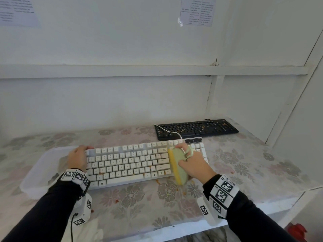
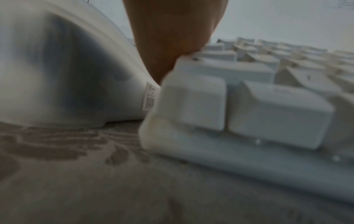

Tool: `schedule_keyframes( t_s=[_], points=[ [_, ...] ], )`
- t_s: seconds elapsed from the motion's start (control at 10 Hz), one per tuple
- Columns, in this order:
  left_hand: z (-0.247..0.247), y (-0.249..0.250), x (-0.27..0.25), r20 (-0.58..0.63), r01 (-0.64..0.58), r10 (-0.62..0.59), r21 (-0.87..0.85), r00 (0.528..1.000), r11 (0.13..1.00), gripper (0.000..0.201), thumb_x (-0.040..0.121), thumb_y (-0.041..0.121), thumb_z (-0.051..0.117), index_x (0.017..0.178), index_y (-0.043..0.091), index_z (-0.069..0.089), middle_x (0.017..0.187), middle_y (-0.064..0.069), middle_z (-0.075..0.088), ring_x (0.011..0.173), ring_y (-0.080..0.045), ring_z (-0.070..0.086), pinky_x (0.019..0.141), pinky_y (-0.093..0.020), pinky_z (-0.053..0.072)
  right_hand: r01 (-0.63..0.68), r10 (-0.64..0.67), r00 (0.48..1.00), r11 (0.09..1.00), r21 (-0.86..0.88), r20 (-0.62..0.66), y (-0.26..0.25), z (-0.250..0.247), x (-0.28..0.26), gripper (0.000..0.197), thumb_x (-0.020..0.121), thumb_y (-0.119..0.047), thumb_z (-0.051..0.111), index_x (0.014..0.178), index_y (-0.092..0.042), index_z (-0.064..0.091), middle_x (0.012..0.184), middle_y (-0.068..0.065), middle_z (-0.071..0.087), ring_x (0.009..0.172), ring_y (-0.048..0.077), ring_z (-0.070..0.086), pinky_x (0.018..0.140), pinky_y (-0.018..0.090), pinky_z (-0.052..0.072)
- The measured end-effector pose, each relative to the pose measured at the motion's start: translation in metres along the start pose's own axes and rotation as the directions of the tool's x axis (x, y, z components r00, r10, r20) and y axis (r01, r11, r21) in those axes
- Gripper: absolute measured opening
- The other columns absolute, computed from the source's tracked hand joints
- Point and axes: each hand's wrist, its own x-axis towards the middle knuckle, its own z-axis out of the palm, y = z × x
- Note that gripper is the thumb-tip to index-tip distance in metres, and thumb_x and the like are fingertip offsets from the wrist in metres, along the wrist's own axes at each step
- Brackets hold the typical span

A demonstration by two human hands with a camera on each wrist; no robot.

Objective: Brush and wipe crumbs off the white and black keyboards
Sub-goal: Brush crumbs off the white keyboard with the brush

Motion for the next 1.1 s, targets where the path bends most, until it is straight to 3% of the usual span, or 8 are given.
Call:
schedule_keyframes(
  t_s=[0.1, 0.2, 0.3, 0.5, 0.6, 0.7, 1.0, 1.1],
  points=[
    [-0.002, -0.004, 0.002, -0.023, -0.015, 0.015, -0.004, 1.000, 1.000, 0.041, 0.099, 0.004, 0.033, 0.069, 0.031, 0.041, 0.037, 0.052, 0.025, 0.050, 0.036, 0.032, 0.049, 0.007, 0.028, 0.058, -0.061, 0.995, 0.998, -0.038, -0.075, -0.001, -0.002, 0.002, 0.045, 0.085, 0.000, 0.045, 0.113, -0.036, 0.042, 0.062, -0.001, 0.050, 0.047, 0.009, 0.047, 0.040, 0.019, 0.043],
    [-0.002, -0.006, 0.006, -0.017, -0.006, 0.005, -0.024, 1.000, 1.000, 0.041, 0.098, 0.004, 0.033, 0.069, 0.031, 0.042, 0.036, 0.051, 0.027, 0.049, 0.035, 0.032, 0.049, 0.007, 0.028, 0.210, -0.221, 0.943, 0.975, -0.070, -0.249, -0.005, 0.003, 0.008, 0.049, 0.087, 0.001, 0.048, 0.128, -0.026, 0.042, 0.053, -0.007, 0.044, 0.042, 0.005, 0.045, 0.039, 0.012, 0.032],
    [-0.001, -0.004, 0.005, -0.005, -0.001, 0.001, -0.041, 1.000, 0.999, 0.041, 0.099, 0.005, 0.034, 0.068, 0.031, 0.041, 0.037, 0.052, 0.027, 0.050, 0.036, 0.032, 0.050, 0.008, 0.027, 0.251, -0.266, 0.935, 0.963, -0.095, -0.236, -0.003, 0.012, 0.010, 0.047, 0.087, 0.002, 0.050, 0.129, -0.019, 0.043, 0.055, -0.011, 0.044, 0.050, 0.000, 0.051, 0.042, 0.010, 0.034],
    [-0.003, -0.002, 0.003, -0.008, -0.004, 0.004, -0.001, 1.000, 1.000, 0.043, 0.099, 0.002, 0.031, 0.067, 0.030, 0.040, 0.034, 0.049, 0.025, 0.049, 0.036, 0.031, 0.049, 0.007, 0.028, 0.107, -0.110, 0.992, 0.993, -0.051, -0.069, -0.003, 0.012, 0.001, 0.046, 0.085, 0.002, 0.046, 0.114, -0.034, 0.039, 0.053, -0.004, 0.046, 0.036, 0.006, 0.041, 0.038, 0.015, 0.039],
    [-0.003, -0.002, 0.002, -0.008, 0.012, -0.012, -0.016, 1.000, 1.000, 0.042, 0.099, 0.003, 0.031, 0.067, 0.030, 0.039, 0.033, 0.048, 0.026, 0.048, 0.035, 0.032, 0.049, 0.007, 0.029, 0.124, -0.122, 0.973, 0.992, -0.003, -0.194, -0.012, 0.007, 0.006, 0.045, 0.087, 0.002, 0.046, 0.114, -0.032, 0.038, 0.057, -0.003, 0.049, 0.037, 0.005, 0.042, 0.035, 0.013, 0.034],
    [-0.002, -0.007, 0.006, -0.009, 0.018, -0.018, -0.038, 1.000, 0.999, 0.042, 0.099, 0.004, 0.032, 0.067, 0.029, 0.040, 0.034, 0.047, 0.029, 0.046, 0.033, 0.034, 0.048, 0.006, 0.029, 0.253, -0.242, 0.928, 0.968, 0.002, -0.284, -0.022, 0.016, 0.012, 0.047, 0.088, 0.001, 0.049, 0.125, -0.026, 0.039, 0.066, 0.006, 0.060, 0.043, 0.013, 0.052, 0.037, 0.023, 0.041],
    [-0.002, -0.015, 0.015, 0.001, 0.029, -0.029, -0.047, 1.000, 0.998, 0.038, 0.099, 0.007, 0.033, 0.071, 0.031, 0.044, 0.040, 0.053, 0.027, 0.050, 0.035, 0.034, 0.046, 0.005, 0.030, 0.154, -0.158, 0.987, 0.981, -0.116, -0.023, -0.018, 0.023, 0.000, 0.049, 0.084, 0.002, 0.047, 0.123, -0.029, 0.041, 0.055, -0.003, 0.046, 0.039, 0.007, 0.040, 0.036, 0.015, 0.033],
    [0.000, -0.020, 0.021, -0.013, 0.035, -0.036, -0.081, 0.999, 0.996, 0.037, 0.098, 0.008, 0.034, 0.070, 0.030, 0.045, 0.041, 0.052, 0.031, 0.049, 0.033, 0.036, 0.046, 0.005, 0.031, 0.190, -0.203, 0.968, 0.977, -0.099, -0.145, -0.024, 0.015, 0.003, 0.050, 0.084, 0.003, 0.047, 0.124, -0.026, 0.041, 0.053, -0.005, 0.045, 0.038, 0.008, 0.045, 0.035, 0.015, 0.033]
  ],
)
